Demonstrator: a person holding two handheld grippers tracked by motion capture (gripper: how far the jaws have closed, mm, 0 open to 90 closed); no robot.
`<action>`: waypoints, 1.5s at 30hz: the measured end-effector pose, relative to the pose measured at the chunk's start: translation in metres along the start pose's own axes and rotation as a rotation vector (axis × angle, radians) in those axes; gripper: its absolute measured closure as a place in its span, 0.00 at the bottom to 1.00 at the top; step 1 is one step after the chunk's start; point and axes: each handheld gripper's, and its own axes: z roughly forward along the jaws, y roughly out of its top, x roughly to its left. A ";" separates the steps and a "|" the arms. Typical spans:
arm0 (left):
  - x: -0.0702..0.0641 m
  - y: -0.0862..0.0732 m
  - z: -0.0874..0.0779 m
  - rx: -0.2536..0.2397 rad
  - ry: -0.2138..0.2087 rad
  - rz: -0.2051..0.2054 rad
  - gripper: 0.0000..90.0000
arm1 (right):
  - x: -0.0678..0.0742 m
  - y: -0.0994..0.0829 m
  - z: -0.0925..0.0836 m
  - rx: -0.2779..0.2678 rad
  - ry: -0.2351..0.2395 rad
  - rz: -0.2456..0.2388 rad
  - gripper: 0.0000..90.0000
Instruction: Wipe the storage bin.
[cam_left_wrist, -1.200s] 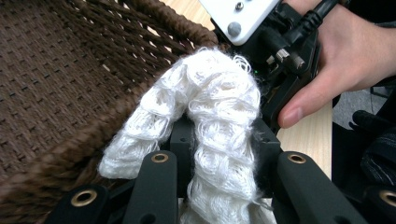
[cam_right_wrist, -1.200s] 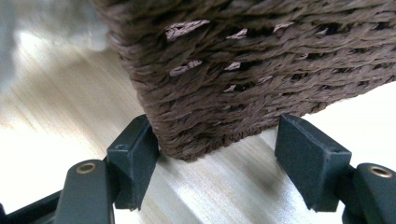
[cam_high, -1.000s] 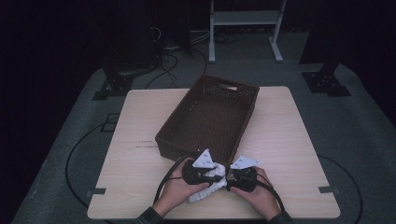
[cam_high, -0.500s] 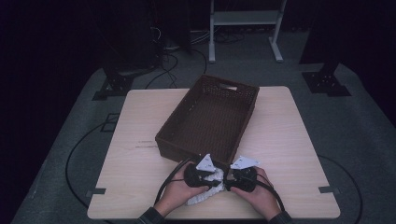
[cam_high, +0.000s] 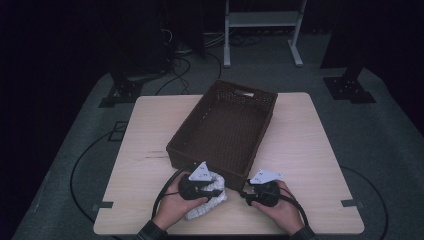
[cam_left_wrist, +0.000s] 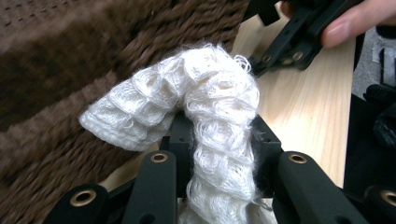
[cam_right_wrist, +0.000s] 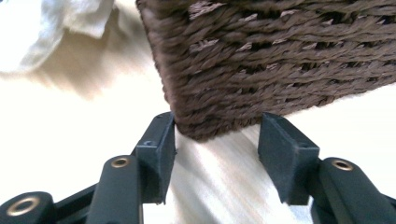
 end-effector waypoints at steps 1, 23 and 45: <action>0.001 -0.002 -0.002 0.000 0.002 -0.003 0.76 | -0.001 0.000 -0.003 0.008 0.012 -0.004 0.57; 0.017 -0.055 -0.039 0.005 0.093 -0.135 0.75 | -0.026 0.001 -0.053 -0.097 0.069 0.001 1.00; 0.021 -0.069 -0.049 0.015 0.132 -0.167 0.75 | -0.033 0.049 -0.077 -0.217 0.135 -0.033 1.00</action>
